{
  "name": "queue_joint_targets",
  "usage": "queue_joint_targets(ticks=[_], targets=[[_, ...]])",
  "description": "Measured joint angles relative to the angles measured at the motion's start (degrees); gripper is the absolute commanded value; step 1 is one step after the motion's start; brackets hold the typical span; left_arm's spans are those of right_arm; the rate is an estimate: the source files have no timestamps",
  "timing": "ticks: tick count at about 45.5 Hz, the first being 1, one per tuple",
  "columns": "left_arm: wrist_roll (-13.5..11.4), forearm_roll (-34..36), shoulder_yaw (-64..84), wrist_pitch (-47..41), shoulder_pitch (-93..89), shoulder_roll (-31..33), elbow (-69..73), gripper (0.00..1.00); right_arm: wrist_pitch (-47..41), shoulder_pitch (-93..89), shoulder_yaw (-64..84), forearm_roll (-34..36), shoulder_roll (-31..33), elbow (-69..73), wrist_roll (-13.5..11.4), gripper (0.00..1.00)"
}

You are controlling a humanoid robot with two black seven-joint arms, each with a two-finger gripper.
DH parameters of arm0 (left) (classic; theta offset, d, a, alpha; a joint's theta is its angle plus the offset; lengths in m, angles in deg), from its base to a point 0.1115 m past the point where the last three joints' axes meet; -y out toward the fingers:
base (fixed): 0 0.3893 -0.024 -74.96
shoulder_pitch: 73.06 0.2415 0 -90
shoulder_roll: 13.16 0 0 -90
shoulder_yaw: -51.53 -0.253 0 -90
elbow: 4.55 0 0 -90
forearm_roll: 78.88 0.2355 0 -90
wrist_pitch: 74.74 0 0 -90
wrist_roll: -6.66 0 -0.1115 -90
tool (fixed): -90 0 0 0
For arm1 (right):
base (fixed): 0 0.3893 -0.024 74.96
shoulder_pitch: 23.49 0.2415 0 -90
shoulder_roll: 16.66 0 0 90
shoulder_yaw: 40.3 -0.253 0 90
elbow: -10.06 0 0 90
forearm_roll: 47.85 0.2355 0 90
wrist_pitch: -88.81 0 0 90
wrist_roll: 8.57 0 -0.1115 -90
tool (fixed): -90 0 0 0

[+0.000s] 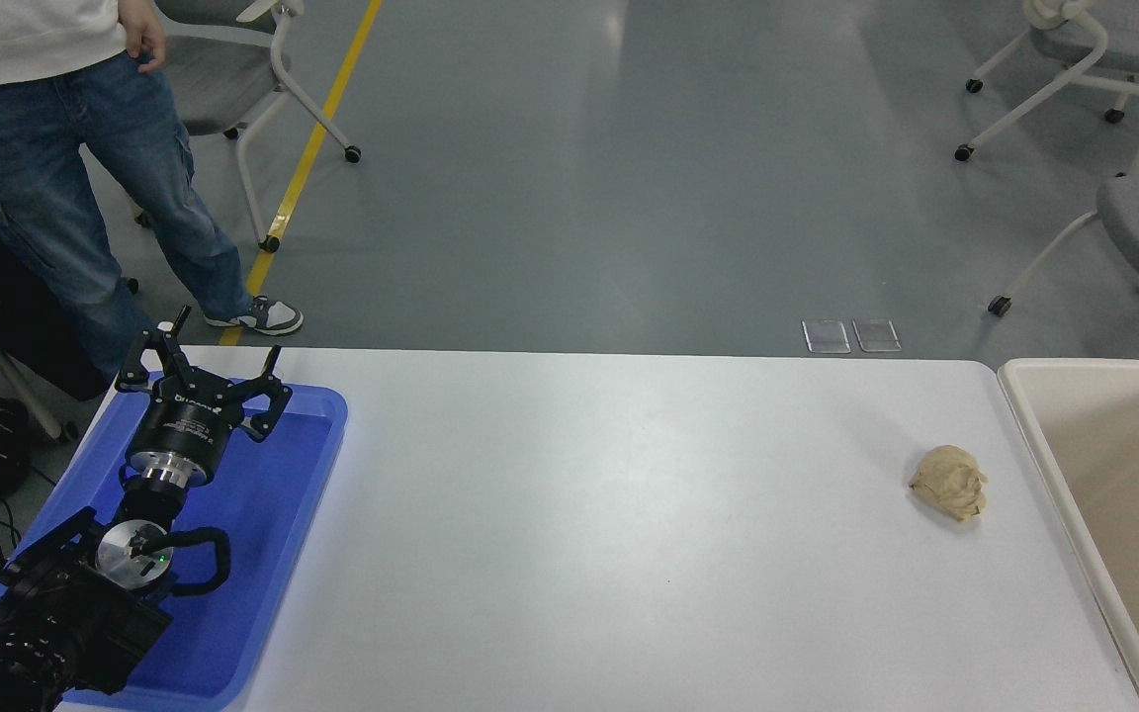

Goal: Pick up foil plate and place in dustbin

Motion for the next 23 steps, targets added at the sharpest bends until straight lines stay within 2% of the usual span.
queue_joint_targets(ticks=[7, 15, 23], targets=[[0.0, 0.0, 0.0, 0.0, -0.04, 0.03, 0.01, 1.0, -2.33, 14.88, 13.8, 2.0, -2.47, 5.44, -0.11, 1.0], [-0.01, 0.0, 0.0, 0.0, -0.05, -0.01, 0.01, 1.0, -4.44, 32.32, 30.04, 9.39, -8.92, 13.74, 0.15, 1.0], [-0.01, -0.04, 0.0, 0.0, 0.01, -0.06, 0.04, 1.0, -5.48, 45.83, 38.53, 13.66, -15.13, 23.11, 0.27, 1.0]])
